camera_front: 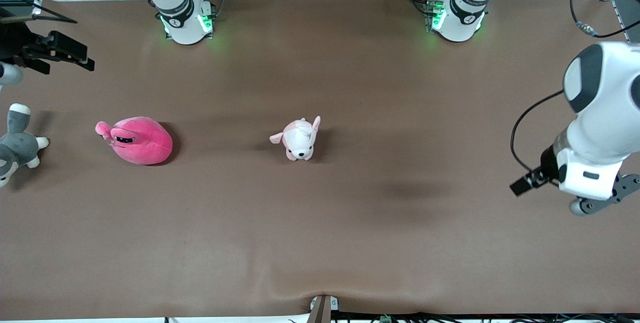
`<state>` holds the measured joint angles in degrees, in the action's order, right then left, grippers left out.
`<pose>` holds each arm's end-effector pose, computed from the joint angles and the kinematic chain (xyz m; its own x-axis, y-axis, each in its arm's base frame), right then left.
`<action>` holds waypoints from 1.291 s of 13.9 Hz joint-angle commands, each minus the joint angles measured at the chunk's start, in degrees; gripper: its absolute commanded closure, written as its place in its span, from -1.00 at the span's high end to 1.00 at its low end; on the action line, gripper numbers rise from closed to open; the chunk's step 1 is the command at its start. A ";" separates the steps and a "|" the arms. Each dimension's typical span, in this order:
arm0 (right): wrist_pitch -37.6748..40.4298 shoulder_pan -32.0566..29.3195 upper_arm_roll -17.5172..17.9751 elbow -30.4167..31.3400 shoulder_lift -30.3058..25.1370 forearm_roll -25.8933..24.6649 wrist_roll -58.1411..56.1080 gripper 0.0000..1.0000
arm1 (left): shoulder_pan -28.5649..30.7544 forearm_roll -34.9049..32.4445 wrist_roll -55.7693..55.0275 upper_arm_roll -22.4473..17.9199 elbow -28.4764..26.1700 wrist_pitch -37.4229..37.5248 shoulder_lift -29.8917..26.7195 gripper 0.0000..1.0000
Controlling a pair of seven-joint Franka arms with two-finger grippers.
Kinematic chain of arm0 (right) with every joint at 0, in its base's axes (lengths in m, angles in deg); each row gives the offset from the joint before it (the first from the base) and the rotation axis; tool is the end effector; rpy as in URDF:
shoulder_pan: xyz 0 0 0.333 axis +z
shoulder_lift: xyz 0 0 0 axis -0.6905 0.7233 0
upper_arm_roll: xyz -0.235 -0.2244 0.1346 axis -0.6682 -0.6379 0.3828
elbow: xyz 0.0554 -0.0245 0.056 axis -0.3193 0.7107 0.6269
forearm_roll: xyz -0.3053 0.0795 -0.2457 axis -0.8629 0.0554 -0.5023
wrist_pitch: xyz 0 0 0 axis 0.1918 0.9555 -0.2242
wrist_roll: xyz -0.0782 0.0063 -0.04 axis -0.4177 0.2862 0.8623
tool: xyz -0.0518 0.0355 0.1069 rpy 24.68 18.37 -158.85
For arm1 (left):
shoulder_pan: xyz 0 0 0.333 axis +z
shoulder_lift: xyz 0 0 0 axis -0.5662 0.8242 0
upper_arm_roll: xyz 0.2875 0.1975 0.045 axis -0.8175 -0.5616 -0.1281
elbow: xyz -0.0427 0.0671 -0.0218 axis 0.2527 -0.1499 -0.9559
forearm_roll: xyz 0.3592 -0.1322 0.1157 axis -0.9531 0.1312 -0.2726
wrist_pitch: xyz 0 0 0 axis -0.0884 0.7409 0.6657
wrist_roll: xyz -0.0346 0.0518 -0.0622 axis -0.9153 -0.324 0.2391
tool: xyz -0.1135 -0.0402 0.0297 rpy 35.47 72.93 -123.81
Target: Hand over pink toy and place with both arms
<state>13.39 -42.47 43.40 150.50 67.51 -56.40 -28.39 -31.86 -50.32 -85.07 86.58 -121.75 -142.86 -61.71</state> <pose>0.5261 0.0299 0.6938 0.9856 0.1124 -0.1259 0.1009 -0.9904 -0.0947 0.6914 -0.0714 0.5267 0.9301 0.3543 0.0966 0.3613 -0.9300 -0.0677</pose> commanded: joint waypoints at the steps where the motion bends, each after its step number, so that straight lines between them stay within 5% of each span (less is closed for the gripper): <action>1: -2.41 -0.24 -0.49 9.08 -8.02 -1.14 -6.07 1.00 | 0.98 5.09 9.15 0.87 -0.90 7.88 -3.79 1.00; 6: -1.62 -1.11 -0.58 2.04 -5.03 -1.93 -6.60 1.00 | 1.16 7.75 22.25 -0.26 -1.34 20.47 -8.18 1.00; 10: -1.80 -2.43 -0.58 1.69 -4.24 -1.49 -6.69 1.00 | -5.51 11.34 31.74 -11.58 -5.12 20.13 -13.01 1.00; 18: -1.62 -1.91 -0.49 0.81 -3.71 -2.02 -6.60 1.00 | -5.09 12.06 33.08 -10.38 -9.08 19.60 -19.87 1.00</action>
<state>11.08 -44.16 42.50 152.95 63.04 -57.31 -34.28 -37.26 -39.20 -52.27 76.20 -128.75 -122.58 -79.19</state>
